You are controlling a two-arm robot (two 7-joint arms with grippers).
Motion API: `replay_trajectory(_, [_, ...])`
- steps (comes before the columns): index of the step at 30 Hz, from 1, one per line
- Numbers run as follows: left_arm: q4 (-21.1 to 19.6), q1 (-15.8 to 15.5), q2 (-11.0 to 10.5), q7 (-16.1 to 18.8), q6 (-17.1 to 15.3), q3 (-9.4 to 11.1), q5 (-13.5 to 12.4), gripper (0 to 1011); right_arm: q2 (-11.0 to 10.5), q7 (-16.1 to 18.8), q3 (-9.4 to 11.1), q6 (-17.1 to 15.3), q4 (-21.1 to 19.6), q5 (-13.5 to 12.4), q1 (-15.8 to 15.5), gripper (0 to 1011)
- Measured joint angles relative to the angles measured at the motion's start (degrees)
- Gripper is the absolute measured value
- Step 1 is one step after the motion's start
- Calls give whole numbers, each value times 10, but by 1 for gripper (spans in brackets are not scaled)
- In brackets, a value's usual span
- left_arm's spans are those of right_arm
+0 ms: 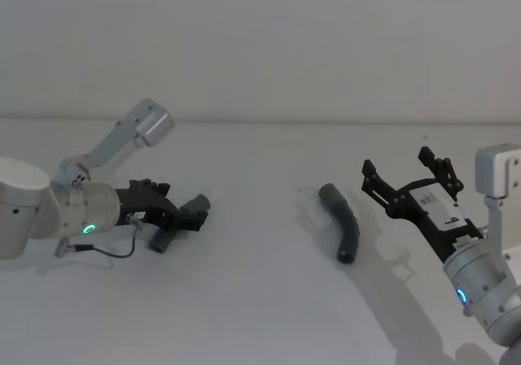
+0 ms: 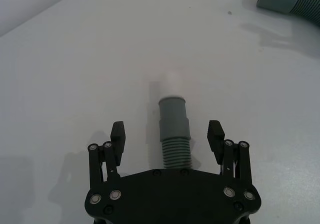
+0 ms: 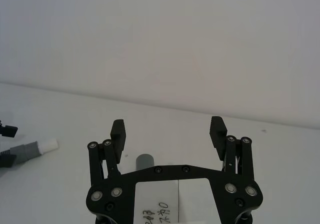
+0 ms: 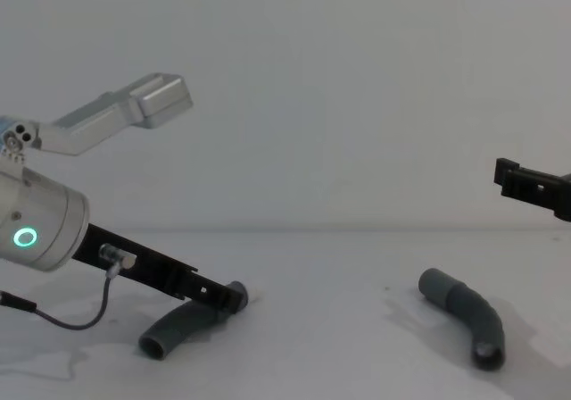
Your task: Use both hands to pick up one end of the pipe from the table, align the ends, and insert them.
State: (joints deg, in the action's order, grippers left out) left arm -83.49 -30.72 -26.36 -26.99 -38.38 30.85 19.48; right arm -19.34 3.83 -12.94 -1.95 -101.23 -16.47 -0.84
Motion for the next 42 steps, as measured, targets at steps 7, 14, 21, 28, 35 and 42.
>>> replay_trajectory(7, [10, -4, 4, -1, 0, 4, -2, 1001, 0, 0, 0, 0, 0, 0, 0, 1001])
replay_trajectory(14, [16, -6, 8, -1, 0, 5, -6, 1001, 0, 0, 0, 0, 0, 0, 0, 1001])
replay_trajectory(21, [20, -6, 12, 2, -1, 5, -9, 1001, 0, 0, 0, 0, 0, 0, 0, 1001])
replay_trajectory(28, [23, -6, 18, 7, -7, 1, -10, 1001, 0, 0, 0, 0, 0, 0, 0, 1001])
replay_trajectory(35, [25, -6, 21, 9, -9, -1, -11, 933, 0, 0, 0, 0, 0, 0, 0, 1001])
replay_trajectory(42, [27, -6, 24, 11, -11, -2, -11, 759, 0, 0, 0, 0, 0, 0, 0, 1001])
